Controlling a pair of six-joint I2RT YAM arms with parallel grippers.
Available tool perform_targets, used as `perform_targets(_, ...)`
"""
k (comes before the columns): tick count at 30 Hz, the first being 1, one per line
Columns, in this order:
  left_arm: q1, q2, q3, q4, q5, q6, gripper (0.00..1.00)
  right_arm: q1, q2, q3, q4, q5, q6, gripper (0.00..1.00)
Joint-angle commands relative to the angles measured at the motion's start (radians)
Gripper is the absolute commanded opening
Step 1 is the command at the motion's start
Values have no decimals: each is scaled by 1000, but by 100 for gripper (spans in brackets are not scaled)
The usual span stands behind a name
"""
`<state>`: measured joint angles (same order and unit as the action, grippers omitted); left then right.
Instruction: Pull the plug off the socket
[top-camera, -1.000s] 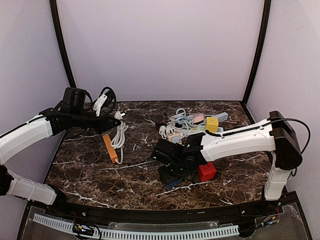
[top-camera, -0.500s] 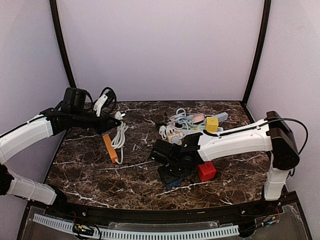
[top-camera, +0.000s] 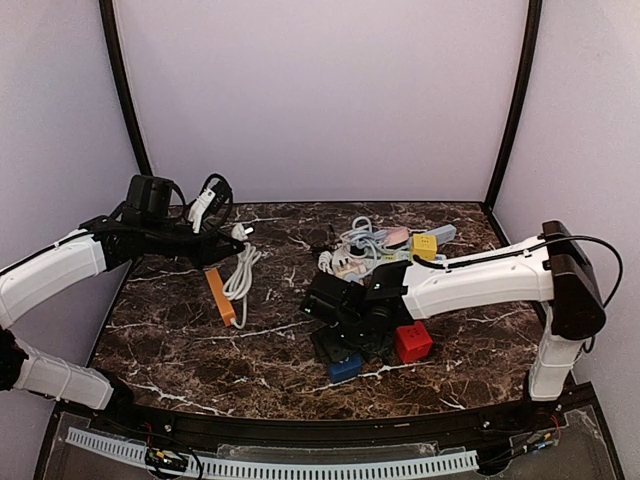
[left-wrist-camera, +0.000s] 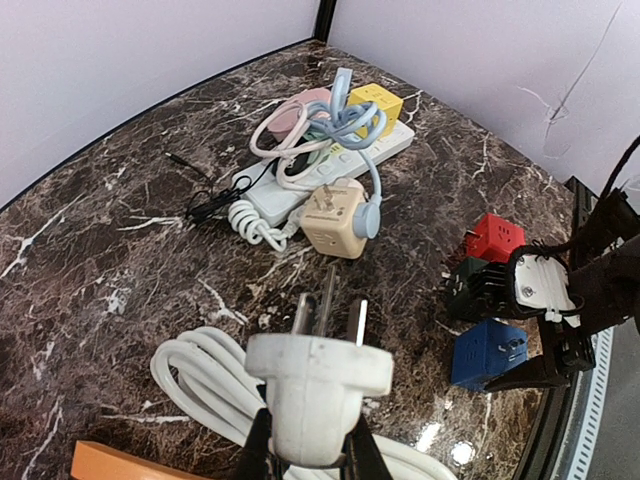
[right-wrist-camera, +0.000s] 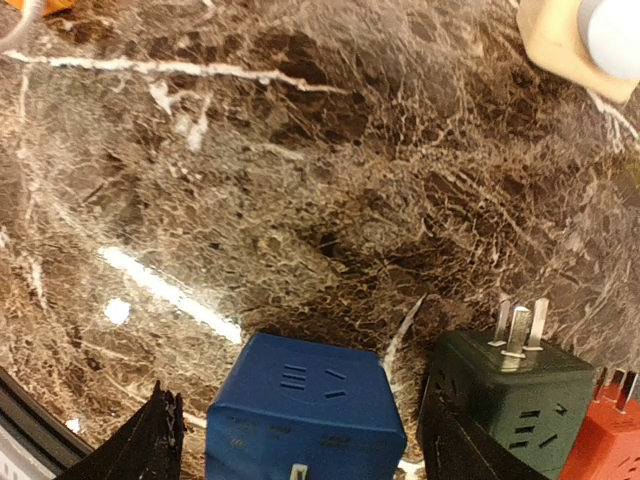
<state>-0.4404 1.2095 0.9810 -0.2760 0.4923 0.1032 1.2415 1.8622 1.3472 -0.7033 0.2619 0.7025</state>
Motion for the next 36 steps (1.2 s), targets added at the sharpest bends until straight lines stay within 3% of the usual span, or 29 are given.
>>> perform_targets(1,-2,-36,-19,63,137,-26,1,3,-126,-5,65,46,-41,77)
perform_targets(5,-44,-59,-72,31,174,3,1,-30,-210,-44,102,47,-74,83)
perform_targets(11,-231,-80,-94,-98,12,135,1,-152,-343,-182,217,-12,-89,87)
perform_targets(22,-416,17,-127,-113,-75,78,1,-335,-581,-371,327,11,-88,95)
perform_targets(27,-514,85,-119,-113,-175,47,8,-379,-626,-419,329,38,-68,96)
perform_targets(36,-604,217,-91,-95,-173,23,23,-394,-630,-436,333,36,-59,96)
